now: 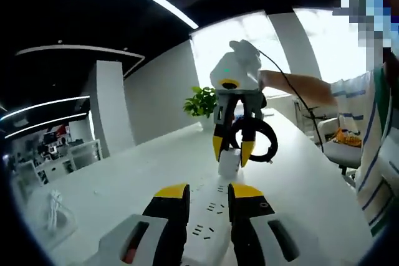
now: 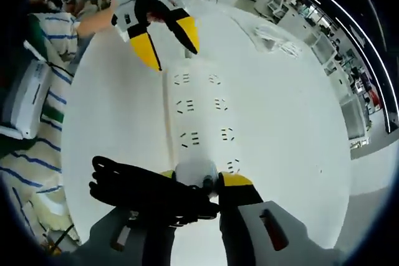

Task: Straighten the power strip on the desk, plug the charger into it

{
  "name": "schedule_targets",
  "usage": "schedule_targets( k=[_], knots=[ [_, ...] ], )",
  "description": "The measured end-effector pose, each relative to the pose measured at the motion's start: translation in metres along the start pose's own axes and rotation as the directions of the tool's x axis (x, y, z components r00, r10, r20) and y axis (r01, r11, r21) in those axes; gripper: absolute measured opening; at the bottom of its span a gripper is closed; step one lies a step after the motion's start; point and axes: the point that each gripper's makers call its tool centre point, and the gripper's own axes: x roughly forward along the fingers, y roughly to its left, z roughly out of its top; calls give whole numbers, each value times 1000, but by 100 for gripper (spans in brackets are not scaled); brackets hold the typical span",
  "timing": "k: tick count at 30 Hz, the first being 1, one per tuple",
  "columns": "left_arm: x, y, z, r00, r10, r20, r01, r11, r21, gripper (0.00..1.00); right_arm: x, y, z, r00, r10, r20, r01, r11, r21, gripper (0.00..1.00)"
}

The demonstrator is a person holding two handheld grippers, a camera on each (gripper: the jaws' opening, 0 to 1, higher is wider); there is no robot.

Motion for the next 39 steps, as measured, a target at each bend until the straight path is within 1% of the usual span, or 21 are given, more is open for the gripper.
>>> schedule_targets(
  k=[1, 3, 4, 5, 7, 9, 11, 13, 16, 18, 19, 20, 22, 24, 25, 28, 31, 34, 37, 39],
  knots=[
    [1, -3, 0, 1000, -6, 0, 6, 1000, 0, 25, 0, -1, 0, 1000, 10, -3, -10, 1000, 14, 24],
    [3, -9, -1, 1000, -20, -7, 20, 1000, 10, 25, 1, -2, 1, 999, 29, -30, -28, 999, 24, 24],
    [4, -12, -2, 1000, -25, -9, 25, 1000, 16, 25, 2, -1, 0, 997, 39, -59, -37, 999, 31, 24],
    [5, -13, -2, 1000, -28, -12, 29, 999, 22, 25, 3, 0, -1, 993, 50, -109, -46, 998, 39, 24],
    [7, -19, -3, 999, -38, -22, 39, 998, 41, 25, 5, 1, 2, 987, 52, -150, -48, 998, 33, 24],
    [8, -24, -5, 999, -46, -30, 47, 997, 55, 25, 7, 0, 5, 987, 45, -155, -41, 999, 26, 24],
    [9, -28, -7, 998, -52, -36, 54, 997, 59, 25, 7, -2, 4, 988, 46, -150, -41, 999, 31, 24],
    [10, -31, -10, 997, -58, -46, 61, 996, 66, 25, 5, -1, 1, 990, 55, -127, -50, 998, 37, 23],
    [10, -32, -12, 997, -60, -54, 64, 996, 66, 25, 4, -1, 0, 995, 61, -76, -58, 998, 38, 23],
    [11, -33, -10, 997, -67, -46, 70, 996, 51, 25, 4, -1, 1, 995, 64, -77, -61, 997, 36, 23],
    [12, -32, -8, 997, -70, -36, 72, 997, 37, 25, 5, -1, 1, 992, 66, -104, -63, 997, 33, 23],
    [12, -32, -6, 997, -74, -29, 74, 997, 26, 25, 5, 0, 0, 987, 62, -149, -57, 998, 37, 23],
    [12, -34, -6, 996, -82, -24, 83, 996, 16, 25, 7, 2, 1, 976, 49, -214, -50, 999, 2, 23],
    [13, -37, -10, 996, -87, -35, 87, 996, 18, 25, 9, 4, 0, 963, 40, -267, -46, 999, -16, 23],
    [13, -37, -12, 995, -85, -43, 87, 996, 23, 25, 9, 3, 0, 959, 42, -282, -45, 999, -6, 23],
    [13, -37, -14, 995, -87, -52, 88, 996, 29, 25, 9, 1, 0, 957, 39, -288, -43, 999, -7, 24],
    [14, -39, -12, 995, -91, -44, 92, 995, 24, 25, 10, 3, 0, 958, 29, -287, -35, 999, -15, 24],
    [16, -40, -10, 995, -95, -38, 96, 995, 25, 25, 12, 4, 0, 948, 10, -319, -20, 999, -28, 24],
    [16, -42, -12, 994, -99, -48, 101, 994, 32, 25, 13, 5, -2, 933, -12, -360, -7, 999, -52, 24],
    [15, -40, -15, 994, -93, -60, 96, 995, 40, 25, 11, 2, -3, 937, -8, -350, -10, 999, -50, 24]
  ],
)
